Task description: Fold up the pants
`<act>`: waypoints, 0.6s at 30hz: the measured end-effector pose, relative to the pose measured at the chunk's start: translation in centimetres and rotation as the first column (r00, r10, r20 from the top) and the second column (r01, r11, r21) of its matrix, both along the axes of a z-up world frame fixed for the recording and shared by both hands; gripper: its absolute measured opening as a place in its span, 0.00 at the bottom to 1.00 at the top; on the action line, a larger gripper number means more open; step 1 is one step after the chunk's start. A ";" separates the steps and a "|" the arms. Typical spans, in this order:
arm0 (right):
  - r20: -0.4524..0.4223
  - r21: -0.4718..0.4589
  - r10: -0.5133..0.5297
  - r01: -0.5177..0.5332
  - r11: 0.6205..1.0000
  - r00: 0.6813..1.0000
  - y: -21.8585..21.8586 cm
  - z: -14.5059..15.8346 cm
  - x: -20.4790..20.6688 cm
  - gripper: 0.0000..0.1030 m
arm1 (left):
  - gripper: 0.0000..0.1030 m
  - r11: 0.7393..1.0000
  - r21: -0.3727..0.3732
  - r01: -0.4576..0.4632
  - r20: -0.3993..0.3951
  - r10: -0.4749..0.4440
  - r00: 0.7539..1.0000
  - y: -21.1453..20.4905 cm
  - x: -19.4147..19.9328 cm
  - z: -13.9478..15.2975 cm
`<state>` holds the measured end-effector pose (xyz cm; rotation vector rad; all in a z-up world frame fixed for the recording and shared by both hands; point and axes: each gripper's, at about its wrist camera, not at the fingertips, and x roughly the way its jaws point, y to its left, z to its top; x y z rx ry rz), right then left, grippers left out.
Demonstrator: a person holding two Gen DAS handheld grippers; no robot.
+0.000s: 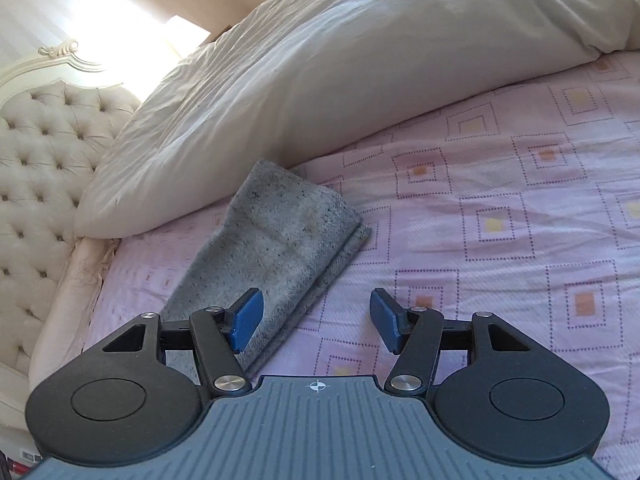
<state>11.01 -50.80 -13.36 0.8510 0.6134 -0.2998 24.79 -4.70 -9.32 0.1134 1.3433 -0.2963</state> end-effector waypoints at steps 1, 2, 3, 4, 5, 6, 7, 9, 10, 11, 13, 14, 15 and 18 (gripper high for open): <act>0.004 -0.001 0.001 -0.001 1.000 1.000 -0.1 -0.1 0.3 0.57 | 0.27 1.000 -0.001 0.002 0.001 -0.002 1.000 -0.1 0.0 0.0; 0.009 -0.001 0.000 0.000 1.000 1.000 -0.2 -0.3 0.6 0.57 | 0.28 1.000 0.001 0.006 0.004 -0.006 1.000 -0.2 -0.1 0.0; 0.016 0.001 -0.002 0.002 1.000 1.000 -0.2 -0.3 0.9 0.57 | 0.28 1.000 0.004 0.012 0.006 -0.012 1.000 -0.2 -0.1 0.0; 0.024 -0.001 -0.008 0.008 1.000 1.000 -0.4 -0.3 1.4 0.57 | 0.28 1.000 0.008 0.017 0.008 -0.017 1.000 -0.4 -0.2 0.0; 0.026 -0.003 -0.010 0.010 1.000 1.000 -0.5 -0.4 1.8 0.57 | 0.28 1.000 0.009 0.020 0.008 -0.020 1.000 -0.3 -0.2 0.1; 0.025 -0.007 -0.011 0.011 1.000 1.000 -0.8 -0.4 2.5 0.58 | 0.28 1.000 0.009 0.021 0.008 -0.021 1.000 -0.3 -0.2 0.1; 0.018 -0.015 -0.009 0.010 1.000 1.000 -0.8 -0.4 3.0 0.58 | 0.28 1.000 0.006 0.019 0.006 -0.019 1.000 -0.3 -0.1 0.1; -0.010 -0.054 0.008 -0.008 0.999 1.000 -0.7 0.0 4.1 0.58 | 0.28 1.000 -0.005 0.008 0.004 -0.008 1.000 0.0 0.0 0.1; -0.038 -0.082 0.029 -0.032 0.996 0.999 -0.4 0.4 4.6 0.58 | 0.28 1.000 -0.011 0.001 0.002 -0.001 1.000 0.1 0.0 0.1; -0.080 -0.127 0.057 -0.067 0.990 0.995 0.0 0.7 5.4 0.54 | 0.28 1.000 -0.014 -0.003 0.001 0.003 1.000 0.2 0.0 0.2; -0.202 -0.265 0.097 -0.150 0.953 0.975 1.4 1.3 6.9 0.33 | 0.28 1.000 -0.005 -0.005 0.003 0.005 1.000 0.2 0.0 0.6; -0.240 -0.319 0.131 -0.205 0.925 0.962 2.1 1.4 7.5 0.31 | 0.27 1.000 0.003 -0.006 0.010 0.006 1.000 0.0 0.0 1.0; -0.260 -0.348 0.157 -0.244 0.905 0.953 2.6 1.5 7.7 0.29 | 0.25 1.000 0.001 -0.006 0.022 0.006 1.000 -0.2 0.1 1.6; -0.282 -0.358 0.183 -0.281 0.891 0.942 3.2 1.4 8.2 0.23 | 0.25 0.999 -0.034 0.007 0.046 -0.005 0.999 -1.6 1.0 3.6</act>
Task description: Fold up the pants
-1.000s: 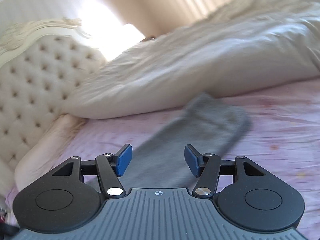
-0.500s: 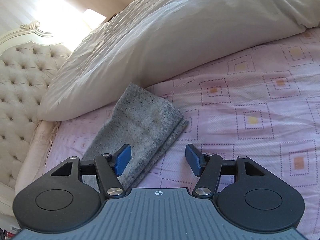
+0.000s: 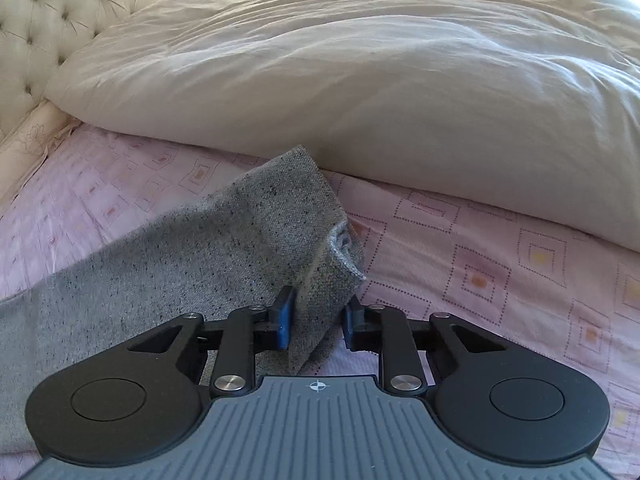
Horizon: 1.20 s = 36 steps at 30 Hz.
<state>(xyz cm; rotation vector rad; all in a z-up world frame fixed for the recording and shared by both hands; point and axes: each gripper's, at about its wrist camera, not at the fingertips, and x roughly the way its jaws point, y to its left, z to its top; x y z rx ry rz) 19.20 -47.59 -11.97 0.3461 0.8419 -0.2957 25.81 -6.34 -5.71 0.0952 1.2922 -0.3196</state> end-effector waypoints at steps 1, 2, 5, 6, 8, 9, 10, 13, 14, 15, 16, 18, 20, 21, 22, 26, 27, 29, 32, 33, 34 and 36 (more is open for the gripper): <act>-0.003 0.003 0.000 0.000 1.000 1.000 0.0 0.0 0.0 0.23 | 0.25 1.000 -0.004 0.004 0.009 -0.004 1.000 -0.7 0.4 0.5; -0.002 0.012 -0.002 0.002 1.000 1.000 0.0 -0.1 0.1 0.23 | 0.25 1.000 -0.009 0.011 0.020 -0.011 1.000 -1.5 0.9 1.0; 0.012 0.030 0.001 -0.001 1.000 1.000 -0.3 -0.3 0.2 0.23 | 0.25 1.000 -0.020 0.021 0.045 -0.020 0.999 -4.1 2.5 1.7; 0.018 0.037 0.002 -0.002 0.999 1.000 -0.6 -0.1 0.4 0.23 | 0.25 1.000 -0.024 0.019 0.044 -0.018 0.999 -5.0 3.1 1.7; 0.028 0.052 -0.002 0.001 0.999 1.000 -0.7 -0.3 0.3 0.23 | 0.25 0.999 -0.042 0.016 0.035 -0.014 0.999 -6.4 4.2 1.5; 0.031 0.057 -0.005 0.003 0.998 1.000 -1.2 -0.1 0.0 0.23 | 0.25 0.999 -0.050 0.013 0.032 -0.012 0.999 -7.1 4.6 1.3; 0.032 0.057 -0.004 0.002 0.998 0.999 -1.6 0.1 -0.5 0.23 | 0.26 0.999 -0.049 0.007 0.031 -0.006 0.999 -7.6 5.0 1.0; 0.034 0.056 0.002 -0.004 0.998 0.999 -2.1 0.3 -1.3 0.23 | 0.25 0.999 -0.035 -0.016 0.037 0.017 0.999 -9.0 6.3 -0.3; 0.035 0.058 0.004 -0.006 0.998 0.999 -2.2 0.3 -1.4 0.24 | 0.25 0.999 -0.038 -0.027 0.031 0.028 0.999 -9.2 6.7 -0.8; 0.035 0.064 0.005 -0.007 0.998 0.999 -2.4 0.3 -1.5 0.24 | 0.25 0.998 -0.045 -0.037 0.022 0.038 0.999 -9.4 7.1 -1.2; 0.036 0.070 0.005 -0.008 0.998 0.999 -2.5 0.3 -1.5 0.24 | 0.26 0.997 -0.054 -0.049 0.011 0.049 0.999 -9.8 7.3 -1.8; 0.039 0.080 0.006 -0.009 0.997 0.999 -2.8 0.3 -1.5 0.24 | 0.25 0.996 -0.063 -0.059 -0.010 0.058 0.998 -10.3 7.7 -2.9; 0.041 0.079 0.010 -0.013 0.997 0.999 -2.8 0.2 -1.5 0.24 | 0.25 0.998 -0.029 -0.058 -0.015 0.058 0.998 -11.1 7.7 -4.1; 0.042 0.078 0.010 -0.013 0.997 0.999 -2.8 0.2 -1.5 0.24 | 0.25 0.998 -0.023 -0.055 0.009 0.055 0.998 -11.3 7.5 -4.2; 0.043 0.078 0.010 -0.014 0.997 0.999 -2.8 0.2 -1.5 0.24 | 0.25 0.999 -0.013 -0.048 0.024 0.049 0.999 -11.5 7.3 -4.1; 0.044 0.081 0.013 -0.017 0.997 0.999 -2.8 0.1 -1.5 0.23 | 0.25 1.000 0.010 -0.022 0.016 0.022 1.000 -12.0 6.8 -3.7; 0.044 0.081 0.014 -0.017 0.997 0.999 -2.8 0.2 -1.5 0.23 | 0.25 1.000 0.001 -0.023 0.006 0.023 1.000 -11.8 6.5 -3.5; 0.042 0.080 0.014 -0.018 0.997 0.999 -2.7 0.2 -1.5 0.24 | 0.25 0.999 -0.010 -0.032 -0.010 0.032 0.999 -11.3 5.8 -3.2; 0.041 0.080 0.014 -0.017 0.997 0.999 -2.6 0.3 -1.5 0.23 | 0.25 0.999 -0.018 -0.032 -0.022 0.032 0.999 -10.7 4.4 -2.7; 0.040 0.080 0.013 -0.016 0.997 0.999 -2.5 0.3 -1.5 0.23 | 0.25 1.000 -0.014 -0.028 -0.020 0.028 0.999 -10.6 3.8 -2.7; 0.040 0.080 0.012 -0.015 0.997 0.999 -2.5 0.3 -1.5 0.23 | 0.25 1.000 -0.013 -0.023 -0.020 0.022 1.000 -10.5 3.3 -2.6; 0.039 0.082 0.011 -0.014 0.997 0.999 -2.5 0.3 -1.6 0.23 | 0.25 1.000 -0.016 -0.011 -0.034 0.011 0.999 -10.5 2.3 -2.6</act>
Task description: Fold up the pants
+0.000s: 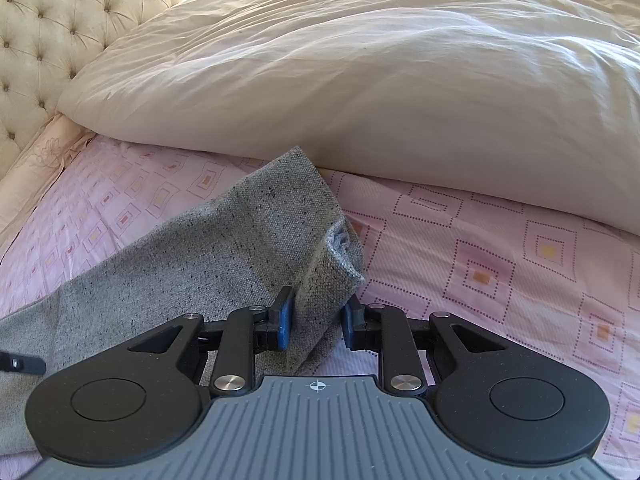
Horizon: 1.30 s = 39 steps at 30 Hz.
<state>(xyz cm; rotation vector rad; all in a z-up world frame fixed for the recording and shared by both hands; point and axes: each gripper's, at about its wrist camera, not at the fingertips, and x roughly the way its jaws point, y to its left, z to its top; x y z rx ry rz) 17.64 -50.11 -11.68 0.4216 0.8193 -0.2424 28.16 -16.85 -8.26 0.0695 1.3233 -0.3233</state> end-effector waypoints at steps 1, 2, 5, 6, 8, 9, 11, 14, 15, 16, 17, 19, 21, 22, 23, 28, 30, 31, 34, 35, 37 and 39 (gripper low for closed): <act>-0.001 -0.001 0.000 0.000 1.000 1.000 0.0 0.0 0.0 0.23 | 0.25 1.000 0.000 0.007 -0.011 -0.007 1.000 0.0 -0.5 -0.1; -0.003 -0.002 0.001 -0.001 1.000 1.000 0.1 0.0 0.0 0.23 | 0.25 1.000 0.000 0.012 -0.022 -0.012 1.000 0.0 -0.9 -0.3; -0.009 0.000 0.000 0.000 1.000 1.000 0.1 0.1 0.1 0.23 | 0.25 1.000 -0.009 0.021 -0.040 -0.021 0.999 -0.1 -2.0 -0.7; -0.012 0.003 -0.002 0.002 1.000 1.000 0.0 0.1 0.2 0.23 | 0.25 0.999 0.002 0.033 -0.031 -0.033 0.999 -0.3 -2.3 -0.9; -0.018 0.010 -0.006 0.006 1.000 1.000 -0.1 0.2 0.4 0.23 | 0.25 0.997 0.026 0.075 0.002 -0.075 0.997 -0.7 -2.9 -1.0; -0.024 0.009 -0.003 0.004 1.000 1.000 -0.1 0.2 0.6 0.23 | 0.26 0.994 0.036 0.099 0.013 -0.100 0.995 -0.8 -3.0 -0.8; -0.044 0.005 0.003 -0.003 1.000 0.999 -0.1 0.5 1.0 0.22 | 0.28 0.995 0.030 0.092 0.013 -0.092 0.996 -0.2 -3.0 -0.4; -0.051 0.005 0.005 -0.005 1.000 0.999 0.2 1.2 1.2 0.16 | 0.28 1.000 0.001 0.025 0.008 -0.025 1.000 2.8 -2.7 0.7; -0.045 -0.009 0.005 -0.006 1.000 0.999 0.5 1.5 1.2 0.16 | 0.28 1.000 0.006 0.010 0.015 -0.011 1.000 4.0 -2.6 1.1; -0.037 -0.025 0.007 -0.008 1.000 0.999 0.8 1.9 1.2 0.15 | 0.28 1.000 0.016 -0.003 0.024 0.003 1.000 5.2 -2.7 1.6; -0.022 -0.040 0.011 -0.012 0.999 1.000 1.3 2.5 1.1 0.14 | 0.28 1.000 0.025 -0.016 0.037 0.015 0.999 6.6 -2.9 2.2; 0.010 -0.062 0.019 -0.018 0.998 1.000 2.0 3.6 1.0 0.14 | 0.28 0.998 0.041 -0.045 0.067 0.042 0.997 9.3 -3.1 3.2; 0.034 -0.084 0.032 -0.029 0.996 0.999 3.0 5.2 1.0 0.14 | 0.28 0.995 0.061 -0.081 0.099 0.075 0.992 12.1 -3.5 4.1; 0.048 -0.094 0.044 -0.040 0.995 0.998 3.6 6.1 1.1 0.14 | 0.28 0.993 0.064 -0.103 0.116 0.095 0.989 13.6 -3.8 4.5; 0.065 -0.106 0.062 -0.055 0.993 0.996 4.4 7.2 1.2 0.14 | 0.28 0.990 0.067 -0.123 0.128 0.114 0.985 15.0 -3.9 4.8; 0.163 -0.179 0.203 -0.173 0.969 0.965 10.6 12.9 2.3 0.14 | 0.28 0.976 0.068 -0.209 0.165 0.196 0.967 21.1 -5.2 5.5; 0.200 -0.208 0.281 -0.240 0.948 0.939 14.1 15.1 2.8 0.14 | 0.28 0.972 0.071 -0.226 0.171 0.211 0.962 23.0 -5.7 5.4; 0.215 -0.225 0.325 -0.278 0.934 0.921 16.1 16.1 3.0 0.14 | 0.28 0.970 0.070 -0.234 0.174 0.219 0.960 23.8 -6.1 5.3; 0.253 -0.251 0.459 -0.401 0.881 0.851 22.5 17.8 3.5 0.14 | 0.28 0.963 0.058 -0.263 0.173 0.250 0.953 26.1 -6.8 5.0; 0.256 -0.248 0.497 -0.440 0.863 0.829 24.6 17.8 3.7 0.14 | 0.28 0.961 0.053 -0.271 0.172 0.259 0.950 26.9 -7.1 4.8; 0.249 -0.247 0.569 -0.517 0.820 0.784 28.8 17.0 4.1 0.13 | 0.28 0.955 0.048 -0.293 0.172 0.281 0.944 28.4 -7.5 4.6; 0.209 -0.272 0.640 -0.585 0.764 0.740 33.2 14.8 4.3 0.13 | 0.28 0.949 0.045 -0.311 0.170 0.300 0.939 29.6 -8.0 4.4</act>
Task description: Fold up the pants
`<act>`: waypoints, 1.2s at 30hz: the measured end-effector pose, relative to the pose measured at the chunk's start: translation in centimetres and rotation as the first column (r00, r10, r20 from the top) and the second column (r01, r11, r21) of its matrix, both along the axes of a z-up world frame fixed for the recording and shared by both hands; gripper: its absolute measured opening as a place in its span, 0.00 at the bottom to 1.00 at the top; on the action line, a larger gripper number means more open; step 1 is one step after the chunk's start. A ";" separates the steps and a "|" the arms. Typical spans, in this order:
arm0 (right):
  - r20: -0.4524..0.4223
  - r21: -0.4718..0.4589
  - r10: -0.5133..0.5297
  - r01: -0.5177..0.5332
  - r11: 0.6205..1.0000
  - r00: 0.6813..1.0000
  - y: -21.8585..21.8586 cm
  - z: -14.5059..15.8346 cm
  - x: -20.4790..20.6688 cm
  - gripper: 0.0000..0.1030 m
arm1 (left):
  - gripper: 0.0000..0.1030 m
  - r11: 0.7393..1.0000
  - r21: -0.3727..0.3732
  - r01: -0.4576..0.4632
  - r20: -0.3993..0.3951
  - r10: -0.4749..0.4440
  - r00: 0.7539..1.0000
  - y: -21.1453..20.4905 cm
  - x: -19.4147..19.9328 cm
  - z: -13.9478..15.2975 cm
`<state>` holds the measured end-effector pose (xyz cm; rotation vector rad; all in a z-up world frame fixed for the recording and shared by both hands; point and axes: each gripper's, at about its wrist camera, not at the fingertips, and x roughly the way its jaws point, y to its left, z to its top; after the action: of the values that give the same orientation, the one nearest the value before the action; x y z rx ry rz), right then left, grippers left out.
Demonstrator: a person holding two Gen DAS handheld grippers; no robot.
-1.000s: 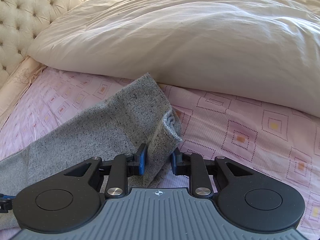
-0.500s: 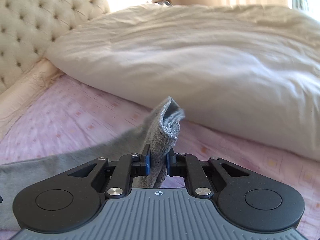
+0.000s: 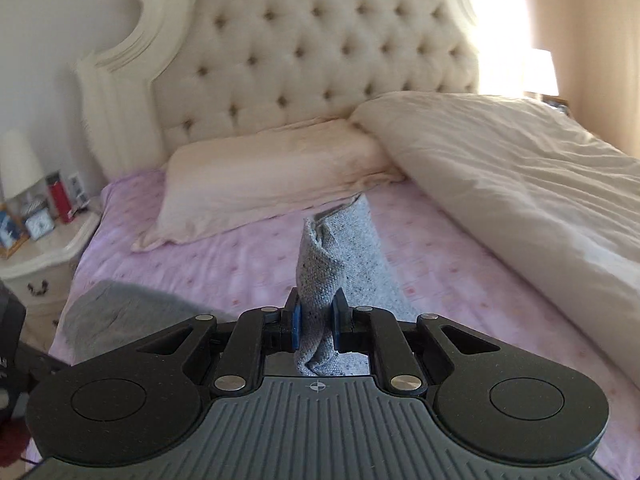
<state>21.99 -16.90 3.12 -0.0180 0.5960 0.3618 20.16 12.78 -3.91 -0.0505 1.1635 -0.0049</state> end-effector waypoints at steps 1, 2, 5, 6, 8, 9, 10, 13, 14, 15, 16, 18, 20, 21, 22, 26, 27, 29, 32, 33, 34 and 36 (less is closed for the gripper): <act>-0.019 -0.019 0.030 -0.030 0.999 0.999 1.9 -1.4 0.0 0.13 | 0.28 1.000 0.000 -0.006 -0.002 0.006 1.000 0.5 -0.2 -0.1; -0.043 -0.034 0.050 -0.051 0.998 0.998 3.8 -3.3 0.0 0.13 | 0.27 1.000 0.001 -0.012 -0.002 0.012 1.000 1.2 -0.5 -0.1; -0.102 -0.108 0.090 -0.101 0.989 0.991 8.8 -8.6 -0.9 0.16 | 0.28 1.000 0.010 -0.026 -0.001 0.026 1.000 2.4 -1.1 -0.4; -0.124 -0.113 0.100 -0.114 0.987 0.987 10.0 -10.1 -1.4 0.17 | 0.28 1.000 0.010 -0.029 -0.001 0.029 1.000 2.8 -1.3 -0.4; -0.167 -0.077 0.118 -0.132 0.988 0.979 11.2 -11.8 -2.5 0.24 | 0.28 0.999 0.009 -0.035 -0.002 0.035 0.999 3.4 -1.6 -0.4; -0.167 -0.050 0.125 -0.135 0.990 0.978 11.1 -11.8 -3.4 0.26 | 0.28 0.999 0.011 -0.038 -0.001 0.038 0.999 3.6 -1.6 -0.3; -0.153 -0.017 0.143 -0.147 0.989 0.978 10.8 -11.4 -4.2 0.27 | 0.28 0.999 0.014 -0.039 0.002 0.039 0.999 3.8 -1.6 -0.3; -0.088 0.080 0.185 -0.178 0.981 0.979 8.8 -9.0 -5.8 0.27 | 0.27 0.999 0.024 -0.042 0.013 0.041 0.999 4.1 -1.5 -0.1; -0.064 0.113 0.176 -0.168 0.979 0.982 7.6 -8.1 -5.9 0.27 | 0.27 0.999 0.022 -0.040 0.018 0.039 0.999 4.1 -1.5 0.1; -0.047 0.139 0.150 -0.143 0.980 0.988 6.7 -7.6 -5.7 0.27 | 0.27 0.999 0.019 -0.037 0.024 0.037 0.999 3.8 -1.4 0.3; -0.037 0.161 0.113 -0.106 0.981 0.993 5.3 -7.0 -5.5 0.27 | 0.27 0.999 0.015 -0.032 0.032 0.032 0.999 3.4 -1.1 0.6; -0.040 0.206 0.034 -0.025 0.978 0.999 2.1 -6.3 -4.6 0.26 | 0.27 1.000 0.001 -0.012 0.048 0.012 0.999 2.4 -0.7 1.0; -0.056 0.202 -0.052 0.062 0.977 0.997 -0.6 -6.4 -3.5 0.26 | 0.27 1.000 -0.009 0.017 0.058 -0.017 0.998 0.8 -0.1 1.3; -0.064 0.190 -0.096 0.107 0.976 0.993 -2.0 -6.4 -3.1 0.26 | 0.27 0.999 -0.012 0.033 0.063 -0.032 0.998 -0.1 0.1 1.4; -0.074 0.187 -0.134 0.145 0.972 0.988 -3.4 -6.6 -2.7 0.26 | 0.27 0.998 -0.014 0.053 0.067 -0.052 0.996 -1.1 0.3 1.5; -0.134 0.197 -0.249 0.272 0.942 0.959 -7.7 -7.8 -2.0 0.26 | 0.34 0.995 -0.035 0.098 0.053 -0.096 0.994 -4.2 2.3 0.4; -0.139 0.211 -0.262 0.287 0.934 0.955 -7.9 -8.2 -1.9 0.26 | 0.35 0.994 -0.053 0.093 0.034 -0.092 0.995 -4.5 3.0 -0.2; -0.139 0.242 -0.265 0.292 0.925 0.954 -8.5 -8.7 -2.3 0.26 | 0.35 0.992 -0.102 0.080 -0.004 -0.081 0.997 -4.8 4.3 -1.3; -0.131 0.253 -0.254 0.280 0.926 0.958 -8.1 -9.6 -2.2 0.26 | 0.36 0.987 -0.154 0.048 -0.072 -0.060 0.996 -4.6 5.9 -3.1; -0.121 0.253 -0.251 0.274 0.928 0.960 -7.9 -9.9 -2.2 0.26 | 0.40 0.987 -0.153 0.040 -0.092 -0.054 0.994 -4.6 6.4 -3.6; -0.105 0.257 -0.248 0.267 0.929 0.963 -7.8 -10.1 -2.2 0.26 | 0.40 0.989 -0.146 0.031 -0.106 -0.047 0.993 -4.5 6.7 -3.9; -0.076 0.281 -0.242 0.254 0.925 0.967 -7.8 -10.6 -2.5 0.26 | 0.42 0.987 -0.161 0.022 -0.110 -0.040 0.993 -4.4 6.6 -4.1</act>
<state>19.47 -24.72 -7.43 0.3449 0.5724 0.1998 26.81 8.41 -8.01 -0.1761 1.2755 -0.1247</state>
